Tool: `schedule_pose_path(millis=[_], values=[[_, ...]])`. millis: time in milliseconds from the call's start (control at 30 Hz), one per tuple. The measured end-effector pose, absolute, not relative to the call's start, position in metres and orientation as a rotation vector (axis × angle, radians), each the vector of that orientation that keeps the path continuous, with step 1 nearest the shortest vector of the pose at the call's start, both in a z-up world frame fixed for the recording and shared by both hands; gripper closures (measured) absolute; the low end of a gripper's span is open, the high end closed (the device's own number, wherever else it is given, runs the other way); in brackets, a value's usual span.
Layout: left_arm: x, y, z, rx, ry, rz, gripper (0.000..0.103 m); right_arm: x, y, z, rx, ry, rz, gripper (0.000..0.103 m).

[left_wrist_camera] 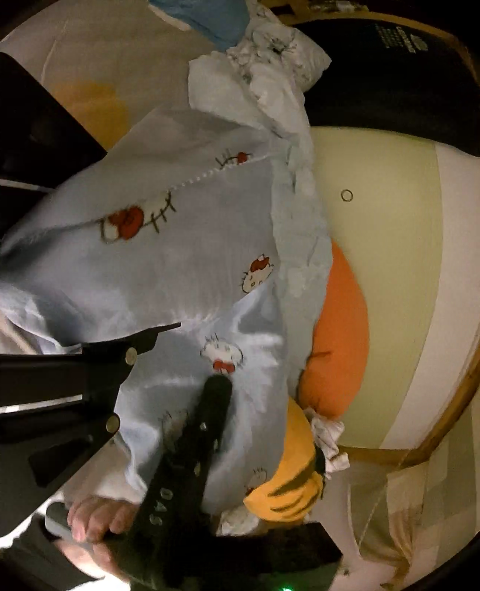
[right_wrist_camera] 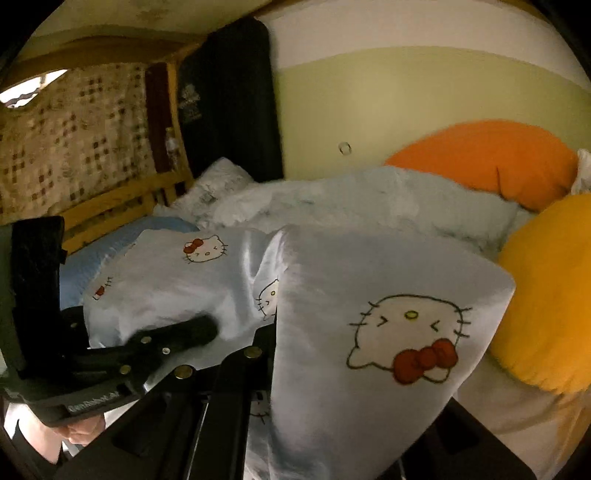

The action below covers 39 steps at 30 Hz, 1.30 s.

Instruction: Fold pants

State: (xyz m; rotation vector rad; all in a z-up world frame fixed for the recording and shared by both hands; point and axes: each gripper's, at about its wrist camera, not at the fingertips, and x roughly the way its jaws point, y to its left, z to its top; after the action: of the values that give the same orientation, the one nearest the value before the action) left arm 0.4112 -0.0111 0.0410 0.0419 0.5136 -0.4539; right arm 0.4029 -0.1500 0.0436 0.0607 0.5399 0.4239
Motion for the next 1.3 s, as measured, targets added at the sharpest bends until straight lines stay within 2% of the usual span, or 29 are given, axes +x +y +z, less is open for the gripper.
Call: schedule_pose_path(millis=[233,300,400,467,500,533,567,600,633,733,800,1100,1300], values=[[0.412,0.001,0.036,0.023,0.484,-0.43,0.075,0.409,-0.153,0.032,0.065,0.541,0.399,0.095],[0.41,-0.001,0.036,0.05,0.468,-0.401,0.064,0.408,-0.152,0.03,0.054,0.54,0.384,0.095],[0.413,0.005,0.036,0.023,0.484,-0.39,0.059,0.411,-0.151,0.03,0.059,0.545,0.372,0.095],[0.413,0.012,0.038,-0.003,0.491,-0.383,0.053,0.412,-0.151,0.03,0.05,0.548,0.359,0.09],[0.413,0.015,0.04,-0.012,0.482,-0.366,0.05,0.413,-0.151,0.029,0.042,0.551,0.343,0.083],[0.412,0.019,0.041,-0.021,0.477,-0.359,0.05,0.413,-0.152,0.029,0.035,0.553,0.322,0.069],[0.412,0.022,0.042,-0.03,0.477,-0.356,0.049,0.414,-0.154,0.028,0.032,0.553,0.301,0.06],[0.412,0.024,0.043,-0.036,0.477,-0.35,0.047,0.415,-0.157,0.029,0.036,0.551,0.285,0.041],[0.411,0.026,0.044,-0.036,0.475,-0.337,0.046,0.415,-0.161,0.029,0.045,0.548,0.269,0.031],[0.409,0.028,0.046,-0.016,0.481,-0.321,0.043,0.418,-0.178,0.032,0.117,0.56,0.261,0.031],[0.407,0.03,0.049,-0.015,0.473,-0.311,0.033,0.418,-0.189,0.035,0.165,0.555,0.247,0.031],[0.408,0.045,0.056,-0.055,0.454,-0.28,0.007,0.407,-0.213,0.054,0.201,0.465,0.168,0.03],[0.401,0.061,0.072,-0.108,0.414,-0.255,0.005,0.393,-0.207,0.076,0.183,0.431,0.202,0.033]])
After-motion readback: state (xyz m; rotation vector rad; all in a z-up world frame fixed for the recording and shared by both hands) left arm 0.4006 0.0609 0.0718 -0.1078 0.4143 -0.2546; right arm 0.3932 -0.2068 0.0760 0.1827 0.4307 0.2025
